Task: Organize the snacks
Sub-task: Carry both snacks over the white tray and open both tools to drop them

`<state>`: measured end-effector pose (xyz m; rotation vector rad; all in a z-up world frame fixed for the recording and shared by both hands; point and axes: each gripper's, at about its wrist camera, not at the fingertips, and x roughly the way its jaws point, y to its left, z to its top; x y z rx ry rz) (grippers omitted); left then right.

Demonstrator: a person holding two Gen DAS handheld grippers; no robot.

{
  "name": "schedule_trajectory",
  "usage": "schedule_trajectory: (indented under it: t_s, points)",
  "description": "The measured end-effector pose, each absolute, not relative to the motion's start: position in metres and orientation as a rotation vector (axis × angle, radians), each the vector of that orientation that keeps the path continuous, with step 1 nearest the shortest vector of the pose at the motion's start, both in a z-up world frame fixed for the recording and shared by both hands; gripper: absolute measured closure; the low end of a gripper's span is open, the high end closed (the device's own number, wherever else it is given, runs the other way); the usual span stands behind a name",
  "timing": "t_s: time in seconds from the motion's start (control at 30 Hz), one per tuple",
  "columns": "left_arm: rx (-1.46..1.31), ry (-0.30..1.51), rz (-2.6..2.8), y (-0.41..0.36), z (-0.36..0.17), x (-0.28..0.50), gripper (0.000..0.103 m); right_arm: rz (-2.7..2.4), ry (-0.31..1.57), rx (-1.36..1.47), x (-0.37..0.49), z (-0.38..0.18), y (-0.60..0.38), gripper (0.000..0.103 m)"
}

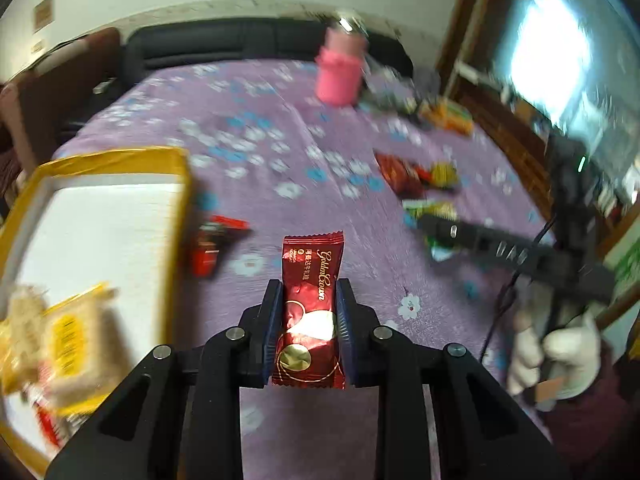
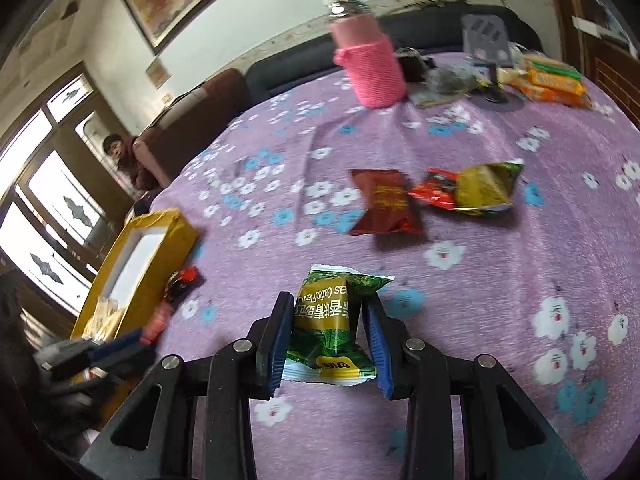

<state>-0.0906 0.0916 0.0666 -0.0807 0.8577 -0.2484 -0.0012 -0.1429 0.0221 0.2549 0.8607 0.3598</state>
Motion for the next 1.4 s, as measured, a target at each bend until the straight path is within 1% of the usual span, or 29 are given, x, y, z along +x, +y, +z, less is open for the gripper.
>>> schedule_trajectory:
  t_s: [0.13,0.23,0.43,0.57,0.77,0.97,1.03,1.17,1.23,1.27,1.3,1.37,1.4]
  points:
    - [-0.163,0.797,-0.137,0.151,0.088,-0.115,0.079,0.387,0.858,0.229,-0.010,0.028,-0.125,0.066]
    - [-0.199,0.766,-0.050,0.192,0.093,-0.131,0.079,0.439,0.851,0.226,-0.021,0.039,-0.107,0.066]
    - [-0.285,0.769,0.072,0.253,0.072,-0.150,0.079,0.589,0.887,0.225,-0.031,0.057,-0.039,0.067]
    - [-0.322,0.783,0.108,0.275,0.054,-0.156,0.079,0.664,0.923,0.200,-0.033,0.060,0.011,0.067]
    - [-0.364,0.787,0.131,0.294,0.042,-0.153,0.079,0.717,0.952,0.105,-0.033,0.059,0.082,0.067]
    - [-0.403,0.780,0.130,0.306,0.036,-0.152,0.077,0.679,0.975,-0.008,-0.023,0.039,0.131,0.067]
    - [-0.403,0.773,0.120,0.307,0.039,-0.154,0.076,0.669,0.989,-0.017,-0.017,0.031,0.137,0.065]
    - [-0.384,0.748,0.120,0.303,0.048,-0.158,0.056,0.649,0.982,-0.002,-0.009,0.027,0.140,0.063]
    - [-0.375,0.738,0.125,0.300,0.053,-0.160,0.049,0.646,0.971,-0.001,-0.010,0.030,0.139,0.058]
    - [-0.371,0.738,0.133,0.297,0.055,-0.161,0.044,0.644,0.963,-0.003,-0.012,0.032,0.138,0.057]
    - [-0.364,0.739,0.143,0.295,0.057,-0.160,0.036,0.641,0.954,-0.006,-0.013,0.035,0.136,0.056]
    - [-0.348,0.746,0.171,0.288,0.062,-0.160,0.025,0.637,0.933,-0.007,-0.018,0.043,0.131,0.055]
    - [-0.340,0.747,0.177,0.284,0.064,-0.160,0.024,0.634,0.924,-0.002,-0.020,0.047,0.128,0.053]
